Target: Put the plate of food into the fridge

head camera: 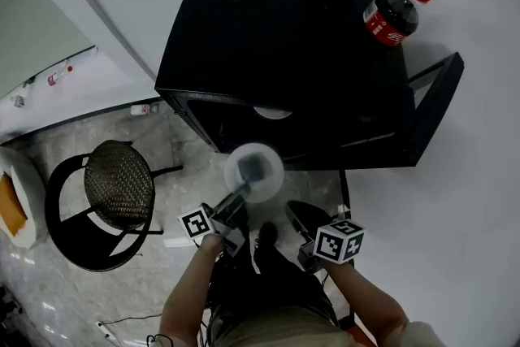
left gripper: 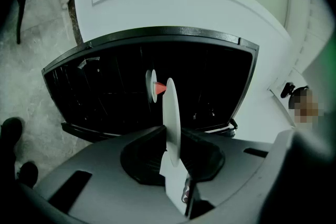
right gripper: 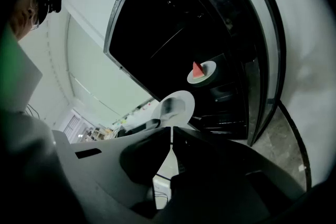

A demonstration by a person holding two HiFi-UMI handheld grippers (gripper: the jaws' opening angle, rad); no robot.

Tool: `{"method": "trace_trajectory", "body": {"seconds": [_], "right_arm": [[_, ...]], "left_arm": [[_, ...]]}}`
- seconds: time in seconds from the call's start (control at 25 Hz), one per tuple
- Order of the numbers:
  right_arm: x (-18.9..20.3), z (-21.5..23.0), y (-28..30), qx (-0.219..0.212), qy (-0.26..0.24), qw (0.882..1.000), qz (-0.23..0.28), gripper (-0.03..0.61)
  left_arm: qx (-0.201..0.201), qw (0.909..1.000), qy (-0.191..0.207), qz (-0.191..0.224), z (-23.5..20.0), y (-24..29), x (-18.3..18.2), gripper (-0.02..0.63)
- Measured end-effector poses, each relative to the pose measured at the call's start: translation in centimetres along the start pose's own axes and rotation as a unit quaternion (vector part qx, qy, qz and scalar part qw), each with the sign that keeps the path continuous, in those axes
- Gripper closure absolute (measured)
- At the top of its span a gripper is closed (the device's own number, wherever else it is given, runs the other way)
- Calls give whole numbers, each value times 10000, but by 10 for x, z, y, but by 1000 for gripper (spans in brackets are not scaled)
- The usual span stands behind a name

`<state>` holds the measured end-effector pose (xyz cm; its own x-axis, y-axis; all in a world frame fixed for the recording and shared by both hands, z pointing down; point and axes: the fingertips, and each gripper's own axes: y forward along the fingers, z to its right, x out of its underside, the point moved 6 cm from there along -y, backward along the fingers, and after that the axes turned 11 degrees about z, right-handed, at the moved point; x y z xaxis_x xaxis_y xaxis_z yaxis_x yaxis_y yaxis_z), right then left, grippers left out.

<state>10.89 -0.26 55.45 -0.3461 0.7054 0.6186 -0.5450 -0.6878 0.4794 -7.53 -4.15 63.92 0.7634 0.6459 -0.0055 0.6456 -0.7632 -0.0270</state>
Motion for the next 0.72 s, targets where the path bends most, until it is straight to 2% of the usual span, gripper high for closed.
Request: {"method": "trace_trajectory", "body": {"seconds": [0.32,0.72], "right_arm": [[22,-7,7,-170,-595,9971,-444,555],[40,1,18,-225,-601,9959,-640,555]], "left_arm": [[-66,9999,23,156,-44,22,-12,574],[-307,9995,-7,90,-92,40,-19,574]]}}
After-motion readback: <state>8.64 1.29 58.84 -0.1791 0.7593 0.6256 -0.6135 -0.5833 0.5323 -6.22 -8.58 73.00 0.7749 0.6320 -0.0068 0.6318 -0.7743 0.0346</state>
